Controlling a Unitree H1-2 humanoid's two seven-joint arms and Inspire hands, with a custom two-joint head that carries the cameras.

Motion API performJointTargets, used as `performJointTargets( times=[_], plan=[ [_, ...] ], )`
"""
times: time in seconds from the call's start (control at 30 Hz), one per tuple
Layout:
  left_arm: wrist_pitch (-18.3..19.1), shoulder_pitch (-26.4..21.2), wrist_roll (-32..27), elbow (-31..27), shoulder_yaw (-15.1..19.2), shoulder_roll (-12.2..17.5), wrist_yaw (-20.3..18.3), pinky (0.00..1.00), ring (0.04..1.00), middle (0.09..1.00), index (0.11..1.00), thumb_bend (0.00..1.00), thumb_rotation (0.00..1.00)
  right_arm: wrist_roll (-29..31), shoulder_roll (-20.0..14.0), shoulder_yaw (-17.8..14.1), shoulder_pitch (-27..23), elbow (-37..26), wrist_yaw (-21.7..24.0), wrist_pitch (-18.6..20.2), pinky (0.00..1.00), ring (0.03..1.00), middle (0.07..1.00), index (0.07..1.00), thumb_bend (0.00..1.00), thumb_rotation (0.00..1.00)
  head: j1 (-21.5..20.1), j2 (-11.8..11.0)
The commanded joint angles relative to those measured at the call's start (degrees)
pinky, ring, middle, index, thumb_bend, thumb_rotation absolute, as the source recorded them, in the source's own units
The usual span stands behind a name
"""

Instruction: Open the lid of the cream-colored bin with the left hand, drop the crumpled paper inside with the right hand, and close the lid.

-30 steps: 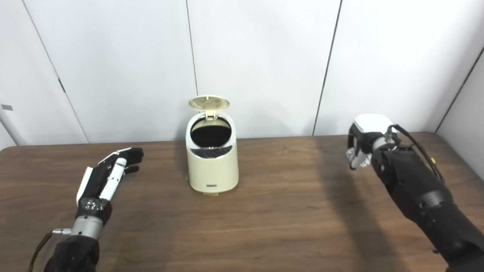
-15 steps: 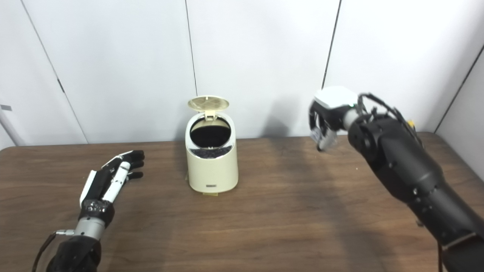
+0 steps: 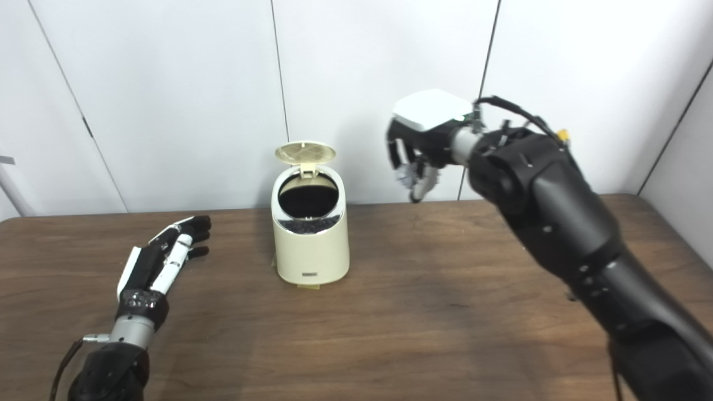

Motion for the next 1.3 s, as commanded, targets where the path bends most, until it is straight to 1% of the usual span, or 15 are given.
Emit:
performJointTargets(
  times=[0.0, 0.03, 0.07, 0.13, 0.17, 0.2, 0.23, 0.3, 0.43, 0.47, 0.67, 0.83, 0.97, 1.07, 1.27],
  plan=[
    [-1.2, -2.3, -0.1, -0.6, 0.1, 0.4, 0.5, 0.78, 0.826, 0.806, 0.775, 0.28, 0.65, -1.8, 0.5, -0.5, -4.3, -2.2, 1.7, 1.1, 0.22, 0.292, 0.393, 0.499, 0.52, 0.0, 0.0, 0.0],
    [-1.2, -2.3, -0.1, -0.6, 0.2, 0.3, 0.6, 0.78, 0.825, 0.806, 0.776, 0.28, 0.65, -2.1, 1.4, -0.2, -4.5, -2.4, 2.4, 1.0, 0.23, 0.295, 0.394, 0.498, 0.52, 0.0, 0.0, 0.0],
    [-1.3, -2.3, 0.0, -0.5, 0.2, 0.3, 0.7, 0.77, 0.821, 0.803, 0.775, 0.29, 0.65, -2.6, 2.2, 0.1, -4.6, -2.6, 2.8, 0.7, 0.62, 0.452, 0.44, 0.49, 0.53, 0.0, 0.1, 0.0],
    [-1.3, -2.3, -0.1, -0.5, 0.2, 0.1, 0.9, 0.77, 0.817, 0.802, 0.776, 0.29, 0.64, -3.3, 3.3, 0.9, -5.0, -2.5, 2.8, -0.9, 0.76, 0.51, 0.433, 0.493, 0.53, 0.0, 0.1, 0.0],
    [-1.2, -2.3, 0.2, -0.5, 0.1, 0.1, 1.0, 0.77, 0.815, 0.801, 0.778, 0.29, 0.63, -4.0, 3.8, 1.7, -5.3, -2.3, 2.4, -2.1, 0.4, 0.333, 0.454, 0.485, 0.53, 0.0, 0.1, -0.1],
    [-1.1, -2.3, 0.5, -0.5, 0.0, 0.1, 1.2, 0.76, 0.812, 0.8, 0.779, 0.29, 0.63, -4.5, 4.2, 2.1, -5.5, -2.2, 2.1, -3.0, 0.25, 0.246, 0.461, 0.482, 0.53, 0.0, 0.1, -0.1],
    [-1.1, -2.3, 0.8, -0.6, -0.1, 0.1, 1.3, 0.76, 0.809, 0.799, 0.78, 0.29, 0.63, -4.6, 4.9, 2.3, -5.6, -1.9, 1.8, -3.3, 0.16, 0.191, 0.466, 0.481, 0.53, 0.0, 0.2, -0.1],
    [-1.1, -2.3, 1.1, -0.6, -0.2, 0.2, 1.5, 0.76, 0.808, 0.798, 0.782, 0.29, 0.64, -4.1, 6.2, 1.9, -5.6, -1.7, 2.2, -3.0, 0.1, 0.14, 0.468, 0.481, 0.53, 0.0, 0.2, -0.2],
    [-1.0, -2.3, 0.9, -0.8, -0.4, 0.1, 1.5, 0.77, 0.817, 0.803, 0.786, 0.29, 0.65, -1.1, 9.6, 0.5, -5.3, -0.9, 2.6, -1.5, 0.1, 0.15, 0.469, 0.481, 0.53, 0.0, 0.4, -0.2],
    [-1.2, -2.3, 0.7, -0.8, -0.4, 0.1, 1.5, 0.77, 0.82, 0.805, 0.788, 0.29, 0.65, -0.7, 10.2, 0.5, -5.2, -0.8, 2.6, -1.5, 0.14, 0.191, 0.47, 0.48, 0.53, 0.0, 0.5, -0.2],
    [-0.8, -2.2, 1.5, -1.3, -0.9, 0.2, 1.8, 0.76, 0.818, 0.804, 0.788, 0.29, 0.67, -0.3, 12.3, 1.2, -4.6, 0.9, 0.4, -3.4, 0.12, 0.178, 0.469, 0.481, 0.53, 0.0, 0.7, -0.1],
    [-1.5, -2.2, 1.1, -1.0, -0.9, 0.3, 1.7, 0.76, 0.82, 0.804, 0.786, 0.29, 0.68, 0.2, 13.3, 1.3, -3.9, 2.7, -2.6, -5.3, 0.14, 0.202, 0.47, 0.48, 0.53, 0.0, 0.8, -0.1],
    [-1.6, -2.1, 1.2, -1.0, -1.1, 0.3, 1.7, 0.77, 0.822, 0.804, 0.788, 0.29, 0.67, -0.3, 14.0, 1.3, -2.7, 3.9, -6.0, -5.4, 0.16, 0.226, 0.396, 0.5, 0.52, 0.0, 0.7, -0.2],
    [-1.5, -2.1, 1.4, -1.1, -1.2, 0.4, 1.8, 0.76, 0.814, 0.801, 0.787, 0.29, 0.68, -0.4, 14.1, 1.3, -2.4, 4.7, -6.2, -4.6, 0.2, 0.272, 0.396, 0.502, 0.52, 0.0, 0.8, -0.2],
    [-1.0, -2.1, 1.4, -1.3, -1.2, 0.3, 1.9, 0.75, 0.807, 0.795, 0.788, 0.28, 0.67, -0.1, 14.0, 1.3, -1.9, 6.6, -9.7, -6.3, 0.23, 0.315, 0.415, 0.498, 0.53, 0.0, 0.8, -0.2]
  ],
)
